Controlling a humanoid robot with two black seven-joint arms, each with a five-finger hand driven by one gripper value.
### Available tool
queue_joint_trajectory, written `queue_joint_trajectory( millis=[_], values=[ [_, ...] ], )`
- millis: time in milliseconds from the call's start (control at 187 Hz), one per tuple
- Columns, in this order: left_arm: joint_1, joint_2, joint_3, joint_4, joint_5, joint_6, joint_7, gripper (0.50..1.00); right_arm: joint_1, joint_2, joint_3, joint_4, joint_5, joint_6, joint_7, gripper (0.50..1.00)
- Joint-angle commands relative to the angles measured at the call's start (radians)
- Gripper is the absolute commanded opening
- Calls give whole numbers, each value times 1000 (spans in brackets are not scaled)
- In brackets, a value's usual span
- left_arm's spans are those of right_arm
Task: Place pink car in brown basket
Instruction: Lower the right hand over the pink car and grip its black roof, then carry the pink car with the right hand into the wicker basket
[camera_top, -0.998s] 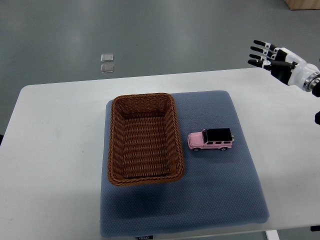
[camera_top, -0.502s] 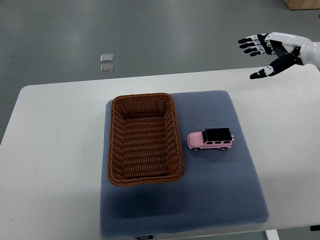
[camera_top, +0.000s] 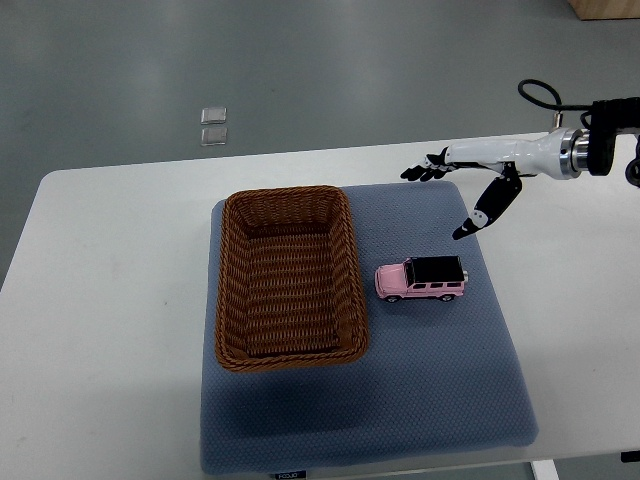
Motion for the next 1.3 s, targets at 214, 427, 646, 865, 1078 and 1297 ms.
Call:
queue_joint_trajectory(
  millis=[214, 427, 646, 865, 1078, 1297],
  values=[
    [0, 0, 0, 0, 2, 0, 0, 1000, -5, 82, -89, -2, -53, -63, -5, 919],
    [0, 0, 0, 1, 2, 0, 2, 1000, -17, 104, -145, -9, -149, -137, -5, 919],
    [0, 0, 1, 1, 2, 0, 0, 1000, -32, 105, -170, -16, -163, -166, -8, 913],
    [0, 0, 1, 1, 2, 0, 2, 1000, -55, 105, -172, -42, -224, -200, -39, 868],
    [0, 0, 1, 1, 2, 2, 0, 1000, -57, 104, -172, -42, -226, -200, -39, 782],
    [0, 0, 1, 1, 2, 2, 0, 1000, -55, 104, -172, -40, -226, -201, -39, 523]
  ],
)
